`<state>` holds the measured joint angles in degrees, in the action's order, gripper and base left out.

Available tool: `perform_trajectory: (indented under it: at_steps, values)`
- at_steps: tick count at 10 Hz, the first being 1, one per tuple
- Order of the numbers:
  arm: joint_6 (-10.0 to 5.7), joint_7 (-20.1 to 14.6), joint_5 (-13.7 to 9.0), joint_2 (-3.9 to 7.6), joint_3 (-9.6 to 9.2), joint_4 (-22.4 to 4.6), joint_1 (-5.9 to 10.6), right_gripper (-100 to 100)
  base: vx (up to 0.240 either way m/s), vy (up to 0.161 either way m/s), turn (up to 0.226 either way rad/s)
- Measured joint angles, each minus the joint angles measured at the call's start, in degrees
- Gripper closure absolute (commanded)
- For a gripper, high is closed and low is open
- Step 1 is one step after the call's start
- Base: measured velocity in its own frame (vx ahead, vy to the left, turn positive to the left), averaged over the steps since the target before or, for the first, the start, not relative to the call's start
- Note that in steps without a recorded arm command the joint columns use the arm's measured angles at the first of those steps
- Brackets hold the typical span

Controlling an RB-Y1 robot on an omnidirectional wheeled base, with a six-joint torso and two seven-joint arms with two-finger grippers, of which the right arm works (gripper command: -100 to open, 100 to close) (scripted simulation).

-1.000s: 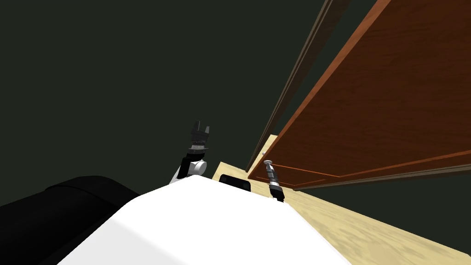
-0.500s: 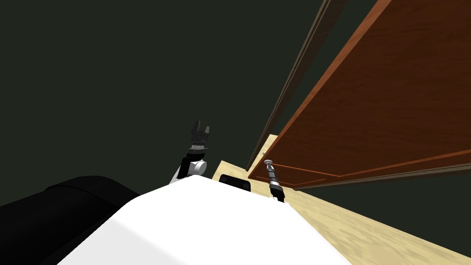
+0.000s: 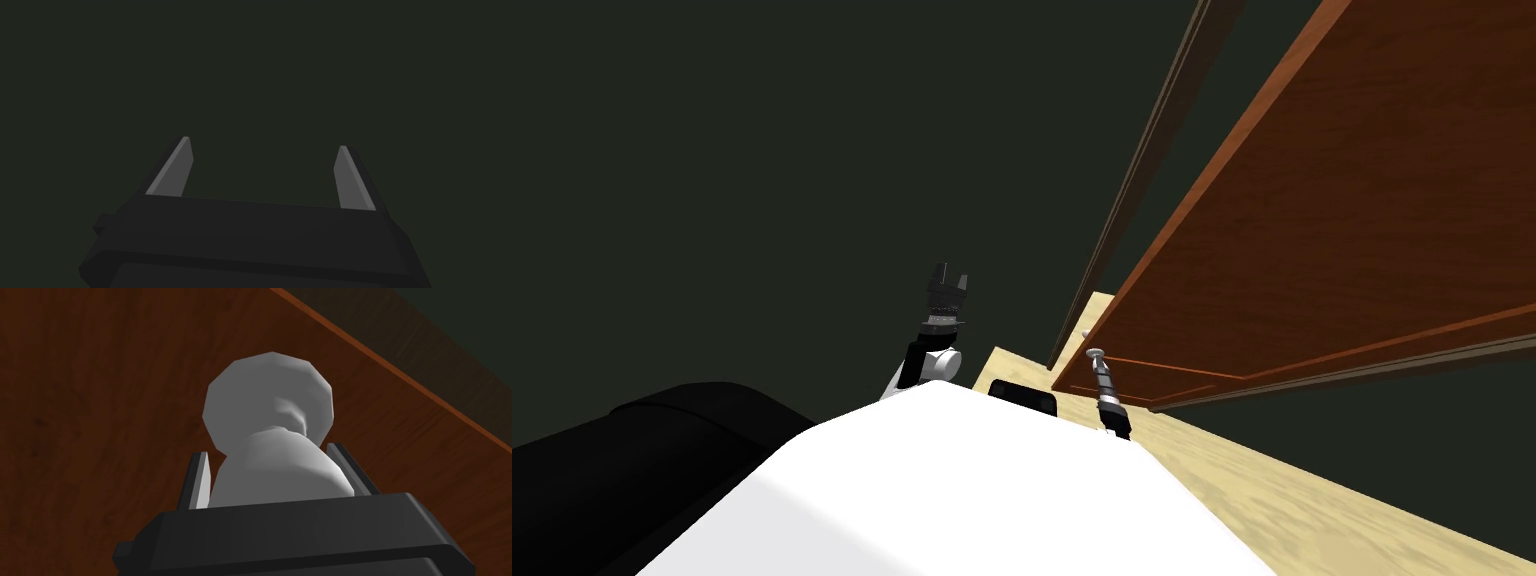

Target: Pull the door open

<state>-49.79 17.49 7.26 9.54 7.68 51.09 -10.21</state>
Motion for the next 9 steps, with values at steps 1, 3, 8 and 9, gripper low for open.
perform_trajectory:
  at_steps: [1, 3, 8, 9]
  values:
    - [0.19, -1.4, -0.6, 0.05, -0.33, 0.2, -0.2, 100, -0.035, -0.008, 0.058]
    - [0.57, -4.1, -1.7, 0.65, -0.75, -0.1, 0.92, 100, -0.034, -0.011, 0.118]
    - [-0.02, -11.1, -4.9, 1.36, -2.2, -1.4, 2.22, 100, -0.046, -0.008, 0.037]
    - [-0.05, -12.1, -5.3, 1.36, -2.37, -1.8, 2.46, 100, -0.062, -0.011, 0.073]
